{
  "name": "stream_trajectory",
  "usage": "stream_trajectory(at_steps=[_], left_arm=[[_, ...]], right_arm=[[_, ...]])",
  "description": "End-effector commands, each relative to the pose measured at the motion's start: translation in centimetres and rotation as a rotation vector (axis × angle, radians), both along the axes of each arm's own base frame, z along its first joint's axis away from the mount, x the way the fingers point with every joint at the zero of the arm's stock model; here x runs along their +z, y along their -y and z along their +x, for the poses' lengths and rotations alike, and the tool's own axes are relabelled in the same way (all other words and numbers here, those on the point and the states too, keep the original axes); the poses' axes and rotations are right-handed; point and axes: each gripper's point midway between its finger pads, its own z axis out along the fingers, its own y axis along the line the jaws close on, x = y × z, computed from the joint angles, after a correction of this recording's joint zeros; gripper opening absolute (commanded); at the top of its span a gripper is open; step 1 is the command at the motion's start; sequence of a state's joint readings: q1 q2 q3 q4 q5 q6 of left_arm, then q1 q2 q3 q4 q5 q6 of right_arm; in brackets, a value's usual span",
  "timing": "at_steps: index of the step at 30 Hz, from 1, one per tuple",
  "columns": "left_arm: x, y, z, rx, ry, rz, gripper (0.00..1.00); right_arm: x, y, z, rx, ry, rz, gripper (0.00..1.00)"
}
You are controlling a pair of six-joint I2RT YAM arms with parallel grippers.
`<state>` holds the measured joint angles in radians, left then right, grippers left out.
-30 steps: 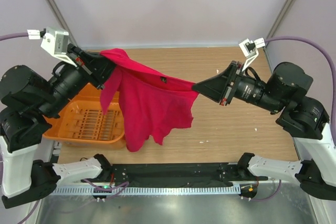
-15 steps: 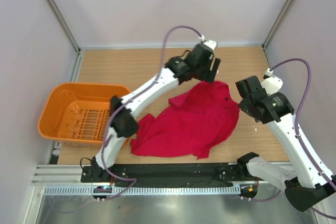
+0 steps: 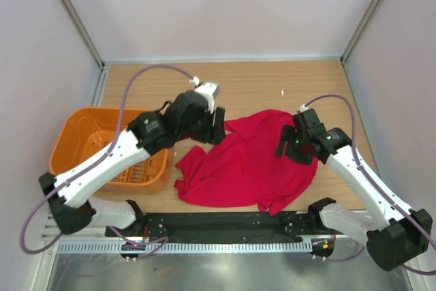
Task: Fold and stack the t-shirts
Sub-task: Flatten the tshirt out
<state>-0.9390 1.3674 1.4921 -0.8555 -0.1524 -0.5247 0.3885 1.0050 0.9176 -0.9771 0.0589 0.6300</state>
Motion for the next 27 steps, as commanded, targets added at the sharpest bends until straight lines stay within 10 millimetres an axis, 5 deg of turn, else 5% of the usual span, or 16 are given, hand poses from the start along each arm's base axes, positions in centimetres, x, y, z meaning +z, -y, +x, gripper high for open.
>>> stream_trajectory(at_steps=[1,6,11,19,25,27], left_arm=[[-9.8,0.3,-3.4,-0.017,-0.251,0.055,0.61],[-13.9,2.4,-3.9,-0.087,-0.286,-0.004,0.61],[-19.5,3.8,-1.7,-0.059,-0.349,0.133,0.45],[-23.5,6.5,2.4,-0.057,-0.397,0.211,0.44],[-24.9,8.0,10.1,0.006,-0.395,0.220,0.40],[-22.8,8.9,14.2,0.030,-0.292,0.236,0.42]], right_arm=[[-0.4,-4.9,2.6,0.076,0.055,0.223,0.70],[-4.2,-4.0,4.4,-0.064,0.008,0.163,0.43],[-6.8,-1.9,5.8,-0.157,-0.016,0.051,0.15],[-9.8,1.8,7.5,-0.265,-0.079,0.017,0.13],[-12.0,5.5,9.5,-0.382,-0.172,0.008,0.13],[-13.1,6.3,10.0,-0.408,-0.218,-0.003,0.13]])
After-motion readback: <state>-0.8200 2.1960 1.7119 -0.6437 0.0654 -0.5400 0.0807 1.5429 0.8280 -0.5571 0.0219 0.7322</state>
